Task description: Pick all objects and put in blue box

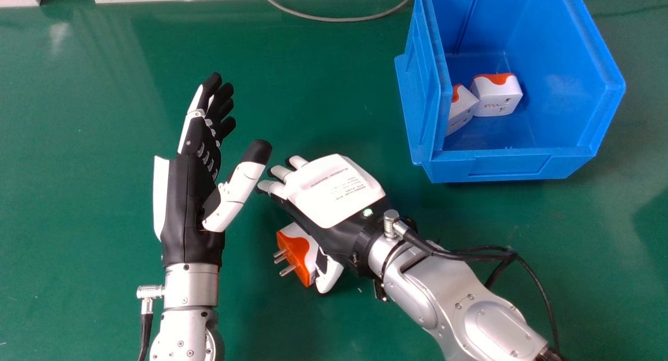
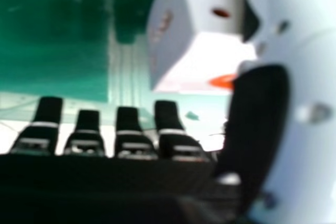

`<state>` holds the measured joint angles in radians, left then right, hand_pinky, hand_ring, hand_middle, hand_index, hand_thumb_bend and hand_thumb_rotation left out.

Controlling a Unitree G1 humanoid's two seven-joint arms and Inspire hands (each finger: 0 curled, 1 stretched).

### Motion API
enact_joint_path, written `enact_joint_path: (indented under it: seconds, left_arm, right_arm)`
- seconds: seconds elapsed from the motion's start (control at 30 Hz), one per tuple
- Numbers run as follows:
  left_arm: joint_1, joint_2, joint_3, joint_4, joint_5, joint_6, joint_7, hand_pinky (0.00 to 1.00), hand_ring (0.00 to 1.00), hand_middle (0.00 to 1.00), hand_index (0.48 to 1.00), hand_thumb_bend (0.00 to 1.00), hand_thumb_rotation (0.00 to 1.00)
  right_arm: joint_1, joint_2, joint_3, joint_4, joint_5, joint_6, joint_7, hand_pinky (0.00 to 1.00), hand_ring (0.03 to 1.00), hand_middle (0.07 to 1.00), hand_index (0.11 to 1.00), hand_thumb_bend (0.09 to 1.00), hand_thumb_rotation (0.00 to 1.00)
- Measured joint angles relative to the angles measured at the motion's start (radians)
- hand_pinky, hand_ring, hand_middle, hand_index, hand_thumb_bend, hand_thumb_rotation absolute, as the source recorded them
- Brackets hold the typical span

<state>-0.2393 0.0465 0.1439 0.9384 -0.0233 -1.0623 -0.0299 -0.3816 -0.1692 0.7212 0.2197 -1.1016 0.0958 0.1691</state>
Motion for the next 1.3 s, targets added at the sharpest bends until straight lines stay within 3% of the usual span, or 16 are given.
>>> enact_joint_path:
  seconds: [0.27,0.57,0.8,1.03,1.07,1.1,1.17,1.3]
  left_arm:
    - [0.0,-0.001,0.0,0.0,-0.008,0.0,-0.005,0.9,0.91,0.91,0.907,0.9,0.62]
    - [0.0,-0.002,0.0,0.0,-0.004,0.0,0.01,0.89,0.9,0.91,0.905,0.9,0.63]
    - [0.0,-0.003,-0.001,0.0,-0.003,-0.001,0.014,0.9,0.9,0.91,0.904,0.9,0.63]
    - [0.0,-0.006,-0.001,0.001,0.014,-0.001,0.03,0.9,0.9,0.91,0.904,0.91,0.63]
    - [0.0,-0.006,-0.001,0.001,0.014,-0.001,0.031,0.9,0.9,0.91,0.904,0.91,0.63]
    - [0.0,-0.007,-0.001,0.001,0.014,-0.001,0.032,0.9,0.9,0.91,0.904,0.91,0.63]
    - [0.0,-0.007,-0.001,0.001,0.014,-0.001,0.033,0.89,0.9,0.91,0.902,0.91,0.63]
    - [0.0,-0.008,-0.001,0.002,0.014,-0.001,0.035,0.89,0.9,0.9,0.901,0.91,0.63]
  right_arm:
    - [-0.002,-0.002,0.001,0.0,0.002,0.0,0.004,0.85,0.945,0.927,0.863,0.775,0.0]
    - [-0.002,-0.006,-0.002,-0.003,0.014,-0.002,0.012,0.79,0.898,0.895,0.836,0.763,0.0]
    - [-0.021,-0.008,0.0,0.016,0.021,-0.022,0.012,0.72,0.845,0.863,0.805,0.759,0.0]
    - [-0.046,0.002,-0.005,0.043,0.054,-0.02,0.04,0.67,0.819,0.851,0.791,0.764,0.0]
    - [-0.048,0.003,-0.006,0.046,0.058,-0.02,0.041,0.61,0.747,0.817,0.759,0.715,0.0]
    - [-0.049,0.003,-0.006,0.047,0.063,-0.02,0.042,0.61,0.747,0.817,0.759,0.715,0.0]
    - [-0.05,0.003,-0.006,0.047,0.071,-0.02,0.046,0.48,0.622,0.706,0.709,0.649,0.0]
    - [-0.055,0.002,-0.005,0.05,0.075,-0.021,0.051,0.4,0.542,0.636,0.676,0.606,0.0]
